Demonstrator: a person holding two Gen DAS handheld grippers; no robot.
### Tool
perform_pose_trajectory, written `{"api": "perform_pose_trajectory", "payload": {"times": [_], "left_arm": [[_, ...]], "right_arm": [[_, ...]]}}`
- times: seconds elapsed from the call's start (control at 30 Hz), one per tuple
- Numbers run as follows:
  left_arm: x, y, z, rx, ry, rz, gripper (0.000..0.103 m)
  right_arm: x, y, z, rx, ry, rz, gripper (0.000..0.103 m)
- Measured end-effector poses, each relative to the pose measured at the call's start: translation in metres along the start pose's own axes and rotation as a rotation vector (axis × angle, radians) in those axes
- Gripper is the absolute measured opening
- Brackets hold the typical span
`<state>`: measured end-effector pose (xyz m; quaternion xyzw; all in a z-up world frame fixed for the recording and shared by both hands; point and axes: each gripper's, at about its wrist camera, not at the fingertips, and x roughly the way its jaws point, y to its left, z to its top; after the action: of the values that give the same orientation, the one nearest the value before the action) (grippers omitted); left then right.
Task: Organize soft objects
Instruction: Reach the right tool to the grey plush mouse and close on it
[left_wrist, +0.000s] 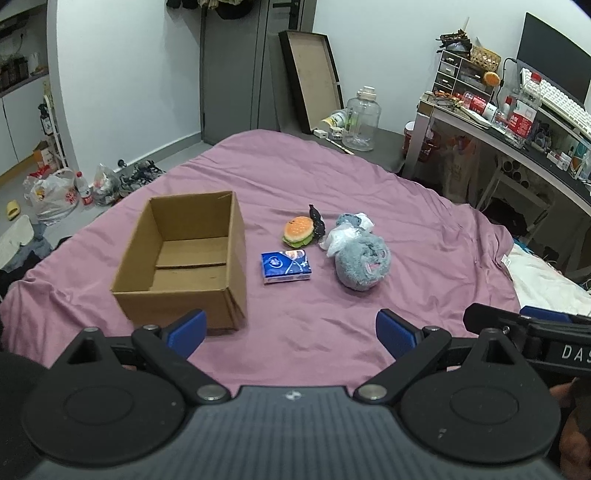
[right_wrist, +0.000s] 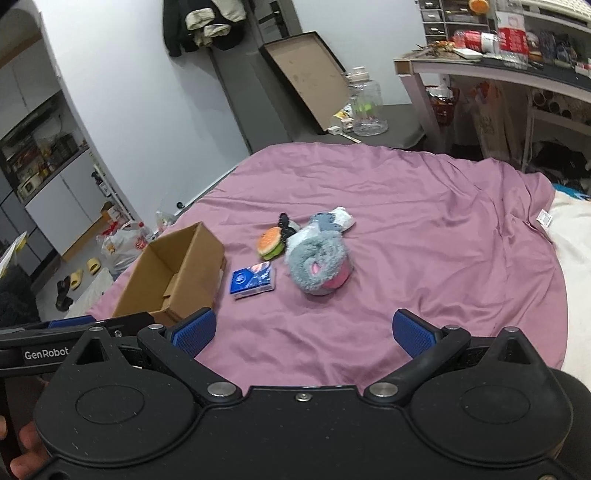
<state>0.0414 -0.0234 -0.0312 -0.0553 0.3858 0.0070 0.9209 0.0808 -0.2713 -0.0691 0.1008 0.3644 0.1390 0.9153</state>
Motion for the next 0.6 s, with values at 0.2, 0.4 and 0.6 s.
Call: {"api": "perform_pose_trajectory", "payload": {"times": [0.2,0.4,0.6], "left_arm": [[0.026,-0.005,0.007,-0.007,0.024,-0.012,0.096],[0.049,-0.008,0.015,-0.027,0.043,-0.019,0.095],[0.073,-0.013,0.021,-0.026,0.064,-0.012,0.094]], "right_arm": [[0.017,-0.014,0.004,0.046,0.002,0.003,0.103],[0.040,-0.027,0.010,0.101,0.013,0.015,0.103],[0.066,-0.049,0.013,0.230,0.042,0.045,0.094]]}}
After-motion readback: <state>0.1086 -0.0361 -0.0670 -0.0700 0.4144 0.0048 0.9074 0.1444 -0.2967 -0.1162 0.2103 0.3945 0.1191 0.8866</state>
